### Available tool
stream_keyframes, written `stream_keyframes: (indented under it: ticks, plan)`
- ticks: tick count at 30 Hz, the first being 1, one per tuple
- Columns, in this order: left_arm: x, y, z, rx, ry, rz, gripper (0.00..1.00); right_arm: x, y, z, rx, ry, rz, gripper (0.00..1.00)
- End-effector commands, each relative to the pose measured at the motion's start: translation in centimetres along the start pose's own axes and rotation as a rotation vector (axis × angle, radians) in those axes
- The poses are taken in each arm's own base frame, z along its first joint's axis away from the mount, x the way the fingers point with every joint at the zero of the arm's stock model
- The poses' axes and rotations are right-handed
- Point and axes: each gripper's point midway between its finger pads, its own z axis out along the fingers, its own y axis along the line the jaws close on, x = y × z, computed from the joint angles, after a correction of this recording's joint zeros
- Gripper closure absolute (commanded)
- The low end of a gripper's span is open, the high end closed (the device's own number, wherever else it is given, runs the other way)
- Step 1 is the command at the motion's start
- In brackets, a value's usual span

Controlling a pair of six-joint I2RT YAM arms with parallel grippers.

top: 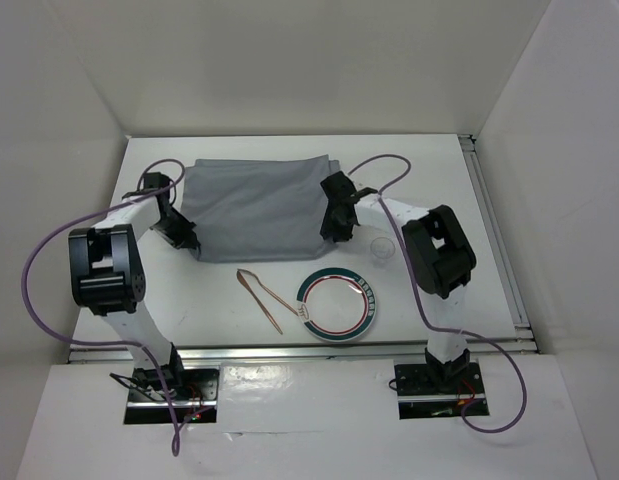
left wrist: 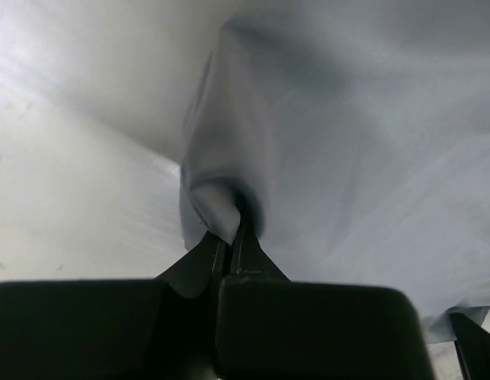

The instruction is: Set the dinner table for one person

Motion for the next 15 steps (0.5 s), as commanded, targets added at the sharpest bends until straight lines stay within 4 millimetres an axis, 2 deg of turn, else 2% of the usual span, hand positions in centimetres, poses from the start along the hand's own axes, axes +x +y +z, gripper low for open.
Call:
stream_keyframes:
  ticks: [1,3,4,6,7,8,9,10,11,12,13,15]
  plan:
    - [-2.6,-2.8,-0.7,0.055,-0.044,-0.024,1.0,-4.0,-0.9,2.7,0.038,-0.061,-0.001,0.57]
    - [-3.1,-3.2,-0.3,0.051,-0.04,-0.024,1.0,-5.0,-0.4,2.9,0.025,-0.068,-0.014,0.5]
    - [-3.5,-4.2,-1.0,0.066,-0.051,-0.014,1.0,-6.0,-0.4,2.9,0.022,-0.081,-0.015,0.39]
    - [-3.8,-4.4,-1.0,0.066,-0.051,-0.005,1.0,-7.5,0.1,1.7,0.008,-0.107,-0.021,0.24]
    - [-4.2,-4.6,-1.2,0.065,-0.064,-0.004,1.0,-7.8,0.2,1.1,0.0,-0.118,-0.031,0.13]
    - [-4.2,-4.5,-1.2,0.065,-0.065,0.005,1.0,-8.9,0.1,-0.4,-0.005,-0.148,-0.02,0.08]
    - [-4.2,-4.5,-1.2,0.065,-0.065,0.005,1.0,-9.0,0.1,-1.0,-0.011,-0.155,-0.018,0.05]
    - [-4.2,-4.5,-1.2,0.065,-0.065,0.005,1.0,-9.0,0.1,-1.7,-0.017,-0.162,-0.005,0.01]
    - [-4.3,-4.7,-1.6,0.072,-0.072,0.006,1.0,-8.5,-0.8,-2.0,-0.011,-0.147,0.012,0.0]
    - [-3.9,-4.3,-1.3,0.063,-0.063,0.005,1.0,-8.7,-0.4,-3.6,-0.044,-0.165,0.026,0.0]
    - [-3.4,-4.1,-1.3,0.064,-0.049,0.004,1.0,-8.6,-0.6,-4.0,-0.06,-0.165,0.062,0.0]
    - [-3.2,-3.9,-1.2,0.067,-0.051,0.005,1.0,-6.7,-0.5,-4.6,-0.124,-0.136,0.086,0.06]
